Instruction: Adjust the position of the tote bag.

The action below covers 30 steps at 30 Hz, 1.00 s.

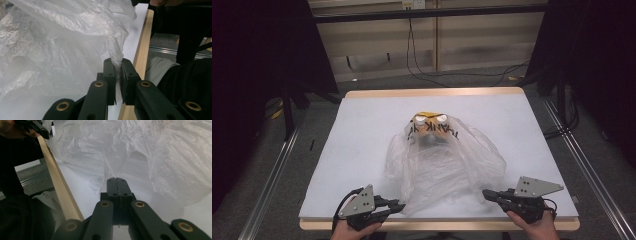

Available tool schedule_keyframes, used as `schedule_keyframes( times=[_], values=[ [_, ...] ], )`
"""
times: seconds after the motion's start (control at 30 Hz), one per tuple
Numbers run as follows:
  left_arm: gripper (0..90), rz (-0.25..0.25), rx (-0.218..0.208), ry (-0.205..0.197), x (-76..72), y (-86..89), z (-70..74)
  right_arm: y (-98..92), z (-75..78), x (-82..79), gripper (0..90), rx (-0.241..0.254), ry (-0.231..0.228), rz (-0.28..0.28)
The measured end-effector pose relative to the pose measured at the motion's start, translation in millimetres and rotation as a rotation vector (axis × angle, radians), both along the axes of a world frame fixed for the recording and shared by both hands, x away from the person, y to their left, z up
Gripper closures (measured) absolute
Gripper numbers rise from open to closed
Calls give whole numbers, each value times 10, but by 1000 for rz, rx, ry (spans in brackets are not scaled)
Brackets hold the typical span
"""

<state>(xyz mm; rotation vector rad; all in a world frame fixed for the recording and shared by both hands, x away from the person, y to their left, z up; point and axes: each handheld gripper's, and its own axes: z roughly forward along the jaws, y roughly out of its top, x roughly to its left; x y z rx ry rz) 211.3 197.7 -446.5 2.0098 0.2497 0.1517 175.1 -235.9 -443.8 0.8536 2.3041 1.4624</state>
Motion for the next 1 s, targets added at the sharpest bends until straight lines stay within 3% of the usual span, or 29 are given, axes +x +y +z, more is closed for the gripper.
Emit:
schedule_keyframes(
  times=[0.17,0.3,0.5,0.53,0.63,1.0],
  values=[
    [854,15,-11,14,15,24,51,10,51,0,900,28,-9,18],
    [856,12,-56,12,26,64,117,33,95,19,900,34,-11,30],
    [863,34,-80,-3,27,111,206,27,178,31,900,64,-32,36],
    [863,39,-104,3,30,117,216,26,201,35,900,70,-39,30],
    [862,66,-108,5,49,121,245,49,285,94,900,88,-71,43],
    [862,67,-128,-20,30,106,373,61,478,123,900,109,-126,54]
  ],
)
